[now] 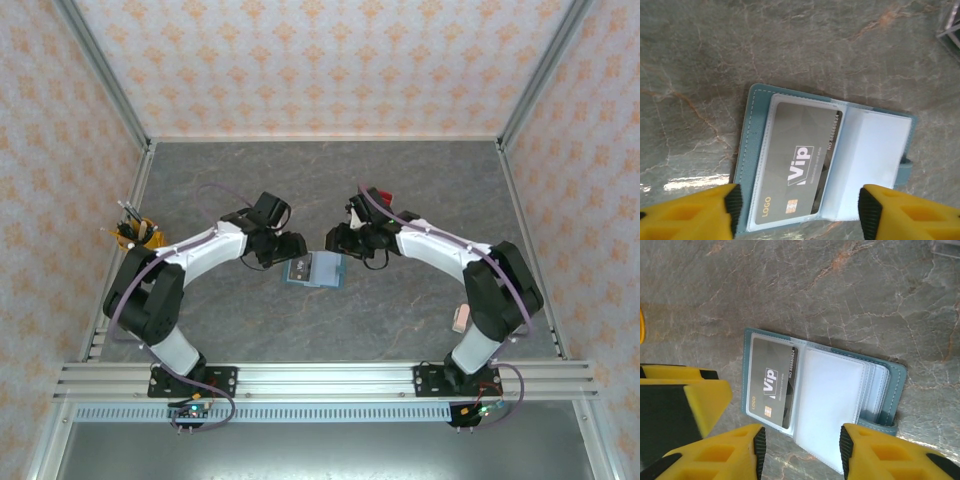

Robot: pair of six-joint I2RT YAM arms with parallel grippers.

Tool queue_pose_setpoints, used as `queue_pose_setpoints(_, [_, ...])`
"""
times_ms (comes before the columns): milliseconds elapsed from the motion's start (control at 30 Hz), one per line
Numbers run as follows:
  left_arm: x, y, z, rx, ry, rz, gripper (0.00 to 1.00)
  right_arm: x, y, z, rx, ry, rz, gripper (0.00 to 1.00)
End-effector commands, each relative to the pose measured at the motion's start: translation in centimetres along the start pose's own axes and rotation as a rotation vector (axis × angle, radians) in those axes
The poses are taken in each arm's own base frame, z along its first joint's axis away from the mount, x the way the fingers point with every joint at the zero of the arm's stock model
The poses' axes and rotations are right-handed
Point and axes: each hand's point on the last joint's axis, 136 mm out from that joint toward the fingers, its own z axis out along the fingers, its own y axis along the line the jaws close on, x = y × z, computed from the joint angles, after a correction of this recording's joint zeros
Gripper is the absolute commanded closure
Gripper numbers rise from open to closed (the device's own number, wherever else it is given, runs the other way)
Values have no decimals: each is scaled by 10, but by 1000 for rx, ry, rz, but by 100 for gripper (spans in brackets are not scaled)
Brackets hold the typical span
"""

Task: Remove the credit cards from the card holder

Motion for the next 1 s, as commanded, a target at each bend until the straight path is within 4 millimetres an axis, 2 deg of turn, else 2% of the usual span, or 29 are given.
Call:
queue_pose_setpoints(0, [-11,-3,3,-16,-24,-6,43,-9,0,6,-4,-52,66,55])
queue_pose_setpoints(267, [-7,3,25,-43,32,-26,63,-4,-1,19,-24,-17,103,56])
queue_pose_setpoints(600, [-1,11,36,-69,66,-39,74,3,-3,29,-23,27,108,60])
queue_pose_setpoints(800, [9,12,41,-50,94,-53,83,8,0,35,-23,60,95,66])
queue_pose_setpoints(967, [17,11,43,-52,103,-50,86,14,-2,43,-12,95,96,71])
